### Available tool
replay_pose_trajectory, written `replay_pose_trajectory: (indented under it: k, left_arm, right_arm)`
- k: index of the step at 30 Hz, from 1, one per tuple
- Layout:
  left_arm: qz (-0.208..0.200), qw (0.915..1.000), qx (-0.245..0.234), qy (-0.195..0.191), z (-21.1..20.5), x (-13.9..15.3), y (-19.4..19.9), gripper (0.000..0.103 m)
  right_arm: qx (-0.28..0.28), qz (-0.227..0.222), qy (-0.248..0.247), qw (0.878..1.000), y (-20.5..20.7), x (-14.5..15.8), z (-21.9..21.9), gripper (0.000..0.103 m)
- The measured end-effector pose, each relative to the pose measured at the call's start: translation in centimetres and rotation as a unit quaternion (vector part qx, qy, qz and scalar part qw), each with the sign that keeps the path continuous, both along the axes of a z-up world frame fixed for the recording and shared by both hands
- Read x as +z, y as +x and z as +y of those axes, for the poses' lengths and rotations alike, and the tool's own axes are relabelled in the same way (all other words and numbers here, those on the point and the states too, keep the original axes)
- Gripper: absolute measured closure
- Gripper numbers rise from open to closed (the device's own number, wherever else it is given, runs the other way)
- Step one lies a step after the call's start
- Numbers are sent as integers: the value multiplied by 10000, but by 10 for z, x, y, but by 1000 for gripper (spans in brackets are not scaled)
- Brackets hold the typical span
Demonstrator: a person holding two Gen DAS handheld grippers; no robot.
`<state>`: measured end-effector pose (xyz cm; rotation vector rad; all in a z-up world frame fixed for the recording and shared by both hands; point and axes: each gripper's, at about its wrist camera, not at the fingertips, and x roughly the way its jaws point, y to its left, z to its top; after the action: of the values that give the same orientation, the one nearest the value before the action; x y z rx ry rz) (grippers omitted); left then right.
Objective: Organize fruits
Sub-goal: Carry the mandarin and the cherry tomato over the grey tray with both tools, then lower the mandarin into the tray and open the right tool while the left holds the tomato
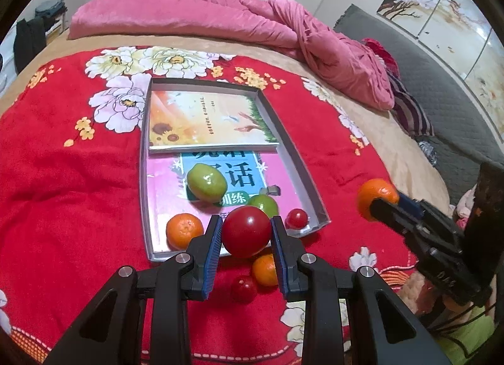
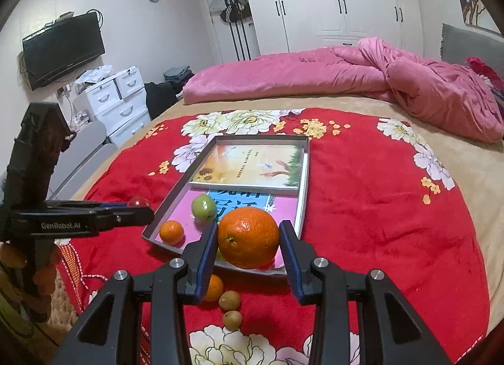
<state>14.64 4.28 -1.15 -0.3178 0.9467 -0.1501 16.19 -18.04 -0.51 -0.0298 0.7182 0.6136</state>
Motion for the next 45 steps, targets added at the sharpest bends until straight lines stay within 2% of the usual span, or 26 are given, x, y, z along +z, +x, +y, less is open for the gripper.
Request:
replay_pose_trajectory:
  k: [2, 13, 28, 45]
  left_arm:
    - [17, 10000, 22, 66, 0, -4, 2, 72]
    - [146, 9999, -4, -78, -1, -23, 18, 72]
    - [341, 9991, -1, 264, -11, -50, 39, 72]
    - [414, 9986, -69, 315, -13, -64, 46, 71]
  right_arm:
    - [-22, 13, 17, 10000, 3, 0, 0, 63]
    - [37, 95, 57, 9999, 14, -7, 10, 63]
    - [185, 165, -191, 9995, 25, -24, 31, 63]
    - [369, 279, -509, 9976, 26, -51, 47, 63]
